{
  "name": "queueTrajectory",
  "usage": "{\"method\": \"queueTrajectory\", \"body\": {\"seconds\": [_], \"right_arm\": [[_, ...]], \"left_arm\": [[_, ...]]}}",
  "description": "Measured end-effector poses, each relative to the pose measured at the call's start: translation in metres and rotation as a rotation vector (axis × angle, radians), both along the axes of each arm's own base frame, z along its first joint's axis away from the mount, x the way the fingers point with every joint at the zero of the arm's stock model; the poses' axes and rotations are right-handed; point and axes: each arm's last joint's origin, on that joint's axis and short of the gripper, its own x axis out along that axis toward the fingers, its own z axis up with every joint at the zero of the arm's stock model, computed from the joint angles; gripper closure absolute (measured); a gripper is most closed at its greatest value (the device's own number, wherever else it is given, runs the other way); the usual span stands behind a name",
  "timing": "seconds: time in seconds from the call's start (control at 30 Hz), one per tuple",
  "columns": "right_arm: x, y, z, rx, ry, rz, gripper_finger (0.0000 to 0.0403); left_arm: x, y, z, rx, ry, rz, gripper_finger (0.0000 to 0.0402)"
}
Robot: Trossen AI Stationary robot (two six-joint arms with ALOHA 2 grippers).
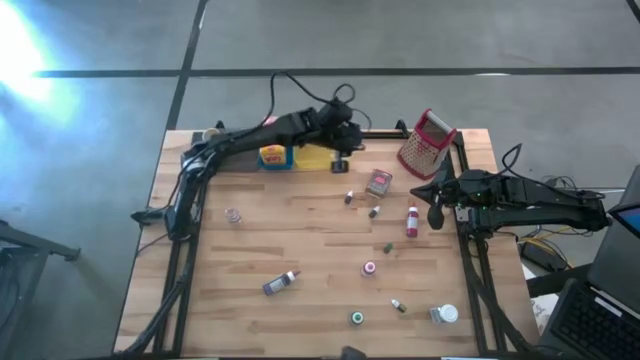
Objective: Pick & Place Kitchen Items
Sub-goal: Put the left small violet food coloring bottle into the yellow bin
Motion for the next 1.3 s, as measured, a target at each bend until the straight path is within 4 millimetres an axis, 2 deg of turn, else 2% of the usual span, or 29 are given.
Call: {"method": "queueTrajectory", "body": {"seconds": [0.17, 0.3, 0.4, 0.6, 0.7, 0.8, 0.9, 1.0, 1.13, 1.3], "right_arm": [[0.000, 0.000, 0.000, 0.000, 0.000, -0.001, 0.0394], [0.000, 0.000, 0.000, 0.000, 0.000, -0.001, 0.0394], [0.000, 0.000, 0.000, 0.000, 0.000, 0.000, 0.0394], [0.000, 0.000, 0.000, 0.000, 0.000, 0.000, 0.0394], [0.000, 0.000, 0.000, 0.000, -0.001, 0.000, 0.0394], [0.000, 0.000, 0.000, 0.000, -0.001, -0.001, 0.0394], [0.000, 0.000, 0.000, 0.000, -0.001, -0.001, 0.0394], [0.000, 0.000, 0.000, 0.000, 0.000, 0.000, 0.0394], [0.000, 0.000, 0.000, 0.000, -0.001, 0.000, 0.0394], [0.000, 0.000, 0.000, 0.000, -0.001, 0.000, 0.0394]], "left_arm": [[0.009, -0.003, 0.017, -0.060, -0.177, -0.026, 0.0321], [0.008, 0.001, 0.017, -0.118, -0.206, -0.012, 0.0321], [0.012, 0.002, 0.005, -0.154, -0.186, -0.002, 0.0321], [0.035, 0.005, -0.049, -0.222, -0.093, -0.022, 0.0321], [0.043, 0.005, -0.070, -0.235, -0.059, -0.035, 0.0321], [0.047, 0.006, -0.083, -0.231, -0.023, -0.047, 0.0321], [0.040, 0.012, -0.084, -0.225, 0.040, -0.048, 0.0321], [0.023, 0.026, -0.071, -0.244, 0.100, -0.006, 0.0321], [-0.004, 0.051, -0.055, -0.277, 0.183, 0.063, 0.0321], [-0.040, 0.086, -0.057, -0.346, 0.306, 0.162, 0.0321]]}}
